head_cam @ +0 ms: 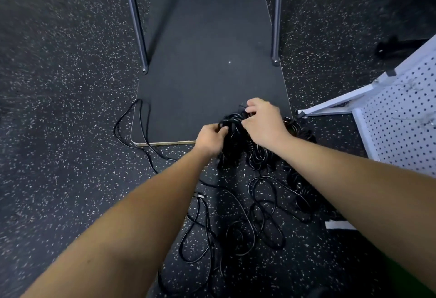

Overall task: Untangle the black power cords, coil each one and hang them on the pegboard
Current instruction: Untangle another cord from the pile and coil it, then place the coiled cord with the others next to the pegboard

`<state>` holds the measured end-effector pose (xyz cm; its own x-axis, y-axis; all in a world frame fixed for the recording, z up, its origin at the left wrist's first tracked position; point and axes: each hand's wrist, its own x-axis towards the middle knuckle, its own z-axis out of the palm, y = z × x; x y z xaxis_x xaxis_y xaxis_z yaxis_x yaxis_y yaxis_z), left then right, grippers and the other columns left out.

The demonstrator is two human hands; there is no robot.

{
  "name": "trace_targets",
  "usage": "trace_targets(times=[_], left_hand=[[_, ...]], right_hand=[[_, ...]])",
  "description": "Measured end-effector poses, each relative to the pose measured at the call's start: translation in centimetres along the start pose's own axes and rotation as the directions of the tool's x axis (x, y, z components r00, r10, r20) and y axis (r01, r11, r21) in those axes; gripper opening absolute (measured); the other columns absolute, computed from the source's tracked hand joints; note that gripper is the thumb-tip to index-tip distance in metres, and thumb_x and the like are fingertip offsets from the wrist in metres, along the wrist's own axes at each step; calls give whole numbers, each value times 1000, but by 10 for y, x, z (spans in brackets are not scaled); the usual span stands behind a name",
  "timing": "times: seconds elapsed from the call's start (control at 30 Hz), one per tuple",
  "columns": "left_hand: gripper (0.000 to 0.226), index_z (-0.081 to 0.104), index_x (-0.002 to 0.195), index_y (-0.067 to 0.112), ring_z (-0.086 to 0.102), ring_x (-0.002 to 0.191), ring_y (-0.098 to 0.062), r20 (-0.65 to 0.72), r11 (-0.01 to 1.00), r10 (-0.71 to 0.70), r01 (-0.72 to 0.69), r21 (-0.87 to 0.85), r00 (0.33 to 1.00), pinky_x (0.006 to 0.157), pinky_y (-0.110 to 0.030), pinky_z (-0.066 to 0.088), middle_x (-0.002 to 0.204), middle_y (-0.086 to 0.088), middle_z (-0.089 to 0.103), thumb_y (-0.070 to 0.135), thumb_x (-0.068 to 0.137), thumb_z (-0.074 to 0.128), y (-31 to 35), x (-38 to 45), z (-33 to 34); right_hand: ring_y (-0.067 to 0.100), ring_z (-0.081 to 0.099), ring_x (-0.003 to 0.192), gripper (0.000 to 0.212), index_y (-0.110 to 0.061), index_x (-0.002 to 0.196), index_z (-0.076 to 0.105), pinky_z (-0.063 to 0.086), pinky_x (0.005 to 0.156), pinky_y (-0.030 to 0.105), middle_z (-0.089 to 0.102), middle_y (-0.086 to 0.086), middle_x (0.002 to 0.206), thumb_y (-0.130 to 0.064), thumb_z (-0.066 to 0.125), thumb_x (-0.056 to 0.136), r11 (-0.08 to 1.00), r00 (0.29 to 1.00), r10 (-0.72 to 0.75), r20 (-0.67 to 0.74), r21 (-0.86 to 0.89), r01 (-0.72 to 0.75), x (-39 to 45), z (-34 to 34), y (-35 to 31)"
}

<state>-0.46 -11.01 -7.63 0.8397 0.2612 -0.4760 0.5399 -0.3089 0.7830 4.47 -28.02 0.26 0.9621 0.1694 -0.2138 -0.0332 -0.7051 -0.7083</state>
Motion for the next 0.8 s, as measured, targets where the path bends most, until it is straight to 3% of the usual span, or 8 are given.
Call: trace_targets(times=[0.07, 0.13, 0.23, 0.33, 0.43, 0.57, 0.67, 0.8], left_hand=[[28, 75, 96, 15, 75, 93, -29, -22, 985, 50, -46, 168, 999, 82, -39, 58, 93, -2, 80, 39, 108, 64, 7, 3, -2], [29, 70, 94, 18, 70, 92, -30, 3, 958, 61, -59, 282, 998, 79, -34, 49, 93, -4, 75, 43, 107, 64, 11, 0, -6], [33, 72, 92, 18, 74, 94, -33, 43, 974, -4, -6, 226, 999, 84, -38, 58, 89, -3, 75, 51, 98, 71, 7, 0, -13], [71, 73, 130, 7, 74, 121, -38, 52, 979, -63, 52, 199, 997, 107, -46, 58, 122, -13, 79, 64, 87, 74, 1, -6, -25], [70, 55, 156, 2, 63, 138, -31, 93, 931, -54, 16, 365, 994, 120, -39, 47, 149, -12, 67, 45, 104, 72, -2, -30, -30], [46, 68, 145, 9, 69, 128, -27, 154, 891, -61, -15, 454, 986, 115, -38, 51, 140, -9, 73, 36, 108, 68, -26, -60, -31], [34, 73, 139, 15, 70, 124, -24, 198, 870, -56, -49, 490, 979, 113, -35, 52, 139, -6, 74, 29, 110, 66, -43, -83, -24], [33, 73, 140, 18, 68, 130, -23, 296, 816, -59, -125, 564, 953, 119, -35, 49, 141, -3, 73, 16, 109, 62, -59, -114, -7]], right_hand=[[17, 71, 94, 26, -19, 116, 73, 57, 90, 29, 77, -7, 97, -7, 68, 93, 999, 999, -38, -39, -40, 36, -12, 2, 8], [11, 72, 79, 15, -25, 98, 73, 58, 79, 27, 76, -9, 82, -11, 68, 93, 998, 999, -13, 39, -58, 15, -25, 3, 15], [15, 75, 77, 11, -26, 89, 74, 56, 68, 27, 76, -7, 80, -17, 72, 95, 988, 972, 17, 236, -153, 20, -49, 11, 26], [19, 74, 83, 12, -23, 89, 73, 58, 74, 31, 76, -4, 86, -29, 80, 97, 946, 899, 85, 430, -318, 62, -77, 30, 44], [23, 74, 89, 20, -23, 88, 74, 63, 84, 38, 76, 0, 90, -39, 83, 95, 899, 823, 145, 549, -421, 122, -101, 50, 64], [27, 72, 95, 36, -17, 103, 76, 62, 89, 40, 76, 3, 99, -46, 90, 87, 873, 814, 192, 547, -474, 112, -125, 68, 80], [27, 73, 87, 38, -16, 96, 70, 64, 85, 44, 74, 3, 95, -44, 92, 84, 856, 795, 225, 564, -504, 114, -142, 79, 92], [31, 76, 86, 12, -14, 84, 72, 66, 81, 45, 76, 6, 87, -10, 83, 86, 867, 852, 217, 475, -496, 56, -164, 99, 100]])
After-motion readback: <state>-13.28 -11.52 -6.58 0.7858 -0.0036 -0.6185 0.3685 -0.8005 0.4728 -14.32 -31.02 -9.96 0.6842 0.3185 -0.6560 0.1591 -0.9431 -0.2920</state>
